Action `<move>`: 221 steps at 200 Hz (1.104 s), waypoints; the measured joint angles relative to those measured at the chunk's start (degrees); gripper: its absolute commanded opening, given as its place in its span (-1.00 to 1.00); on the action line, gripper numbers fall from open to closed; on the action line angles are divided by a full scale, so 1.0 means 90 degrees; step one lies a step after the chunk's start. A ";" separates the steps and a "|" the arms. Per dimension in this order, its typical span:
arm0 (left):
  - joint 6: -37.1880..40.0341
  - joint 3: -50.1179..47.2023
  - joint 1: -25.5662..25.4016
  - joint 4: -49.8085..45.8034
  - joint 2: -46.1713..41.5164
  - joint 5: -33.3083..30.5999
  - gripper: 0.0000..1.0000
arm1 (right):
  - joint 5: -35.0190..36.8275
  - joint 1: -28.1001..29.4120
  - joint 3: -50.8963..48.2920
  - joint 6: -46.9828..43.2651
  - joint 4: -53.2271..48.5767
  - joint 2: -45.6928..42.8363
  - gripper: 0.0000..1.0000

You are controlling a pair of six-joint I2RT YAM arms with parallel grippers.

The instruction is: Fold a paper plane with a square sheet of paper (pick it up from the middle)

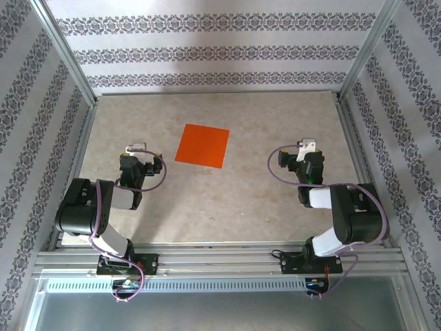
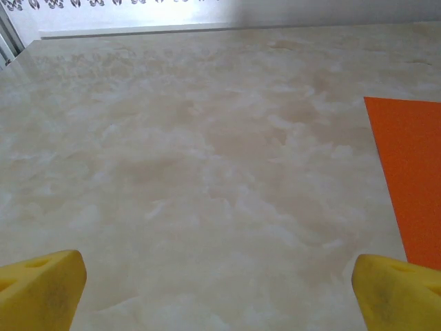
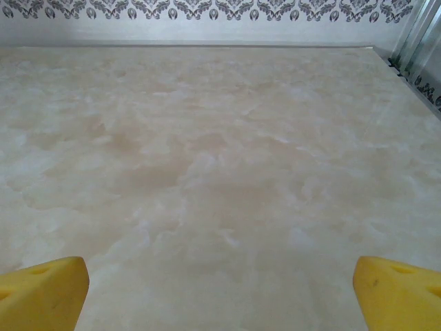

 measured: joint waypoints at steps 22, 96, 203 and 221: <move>0.0000 0.0000 -0.0002 0.0000 0.0000 0.0002 0.99 | 0.0000 0.0000 0.0000 0.0000 0.0000 0.0000 0.96; -0.0002 0.0000 0.0000 0.0000 0.0000 -0.0010 0.99 | -0.0002 0.0000 0.0000 0.0002 0.0000 0.0000 0.97; -0.0010 -0.0090 0.0036 0.0022 -0.0109 -0.0114 0.99 | 0.0017 0.0005 0.0005 -0.0002 -0.0469 -0.0539 0.96; -0.0010 -0.0095 0.0036 -0.0362 -0.0539 -0.0194 0.99 | 0.0245 0.0112 0.0165 0.0032 -0.1069 -0.1234 0.97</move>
